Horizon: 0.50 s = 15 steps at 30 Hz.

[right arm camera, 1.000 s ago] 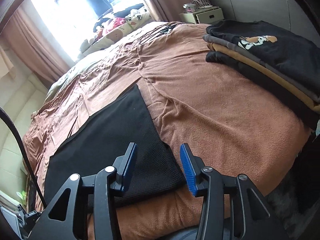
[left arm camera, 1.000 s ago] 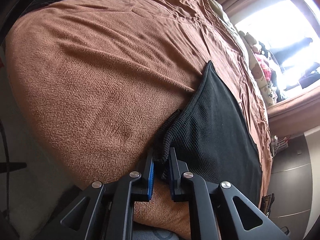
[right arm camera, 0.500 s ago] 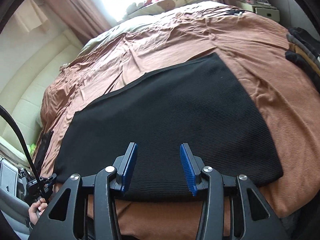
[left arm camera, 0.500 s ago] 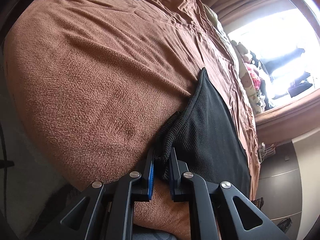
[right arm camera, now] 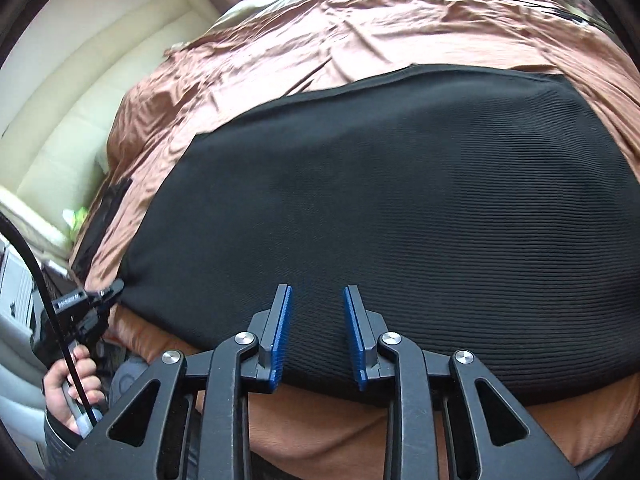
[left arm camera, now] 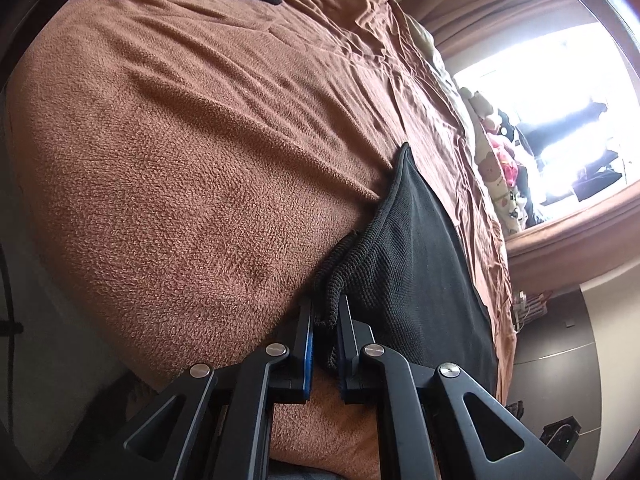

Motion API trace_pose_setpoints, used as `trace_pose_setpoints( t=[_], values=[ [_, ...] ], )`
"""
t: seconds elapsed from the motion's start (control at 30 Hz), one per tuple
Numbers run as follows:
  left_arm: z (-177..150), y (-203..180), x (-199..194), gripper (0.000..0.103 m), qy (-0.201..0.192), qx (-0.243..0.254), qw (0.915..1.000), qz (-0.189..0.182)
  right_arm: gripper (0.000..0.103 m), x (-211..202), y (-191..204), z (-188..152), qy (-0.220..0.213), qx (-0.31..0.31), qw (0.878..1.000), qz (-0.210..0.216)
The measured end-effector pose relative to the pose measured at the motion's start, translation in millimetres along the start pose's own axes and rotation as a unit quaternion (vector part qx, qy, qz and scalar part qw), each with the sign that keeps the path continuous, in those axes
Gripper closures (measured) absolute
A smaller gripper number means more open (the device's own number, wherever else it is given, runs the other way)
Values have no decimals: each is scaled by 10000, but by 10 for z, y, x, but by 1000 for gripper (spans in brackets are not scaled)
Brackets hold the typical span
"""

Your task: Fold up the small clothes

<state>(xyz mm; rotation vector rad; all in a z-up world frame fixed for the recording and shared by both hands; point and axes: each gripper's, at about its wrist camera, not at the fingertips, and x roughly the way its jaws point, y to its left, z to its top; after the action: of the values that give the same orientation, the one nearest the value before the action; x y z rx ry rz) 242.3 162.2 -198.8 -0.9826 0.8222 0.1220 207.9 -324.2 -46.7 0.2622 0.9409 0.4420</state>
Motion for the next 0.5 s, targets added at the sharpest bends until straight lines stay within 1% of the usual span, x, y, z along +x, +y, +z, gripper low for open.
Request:
trace_pose_setpoints(
  t=[0.2, 0.27, 0.3, 0.37, 0.43, 0.5],
  values=[
    [52, -91, -107, 96, -73, 144, 9998, -96, 86, 298, 211, 53, 388, -451, 9982, 84],
    [72, -127, -142, 96, -91, 188, 9997, -141, 87, 394, 248, 45, 564, -586, 9967, 43],
    [76, -141, -152, 96, -94, 204, 9996, -153, 89, 433, 274, 52, 620, -637, 9960, -1],
    [87, -161, -163, 96, -95, 214, 9996, -174, 90, 471, 289, 79, 713, -610, 9956, -48],
    [90, -168, -160, 96, -94, 211, 9996, -176, 93, 473, 266, 160, 729, -540, 9958, -120],
    [91, -170, -159, 96, -85, 207, 9996, -159, 93, 496, 242, 238, 699, -516, 9960, -204]
  ],
)
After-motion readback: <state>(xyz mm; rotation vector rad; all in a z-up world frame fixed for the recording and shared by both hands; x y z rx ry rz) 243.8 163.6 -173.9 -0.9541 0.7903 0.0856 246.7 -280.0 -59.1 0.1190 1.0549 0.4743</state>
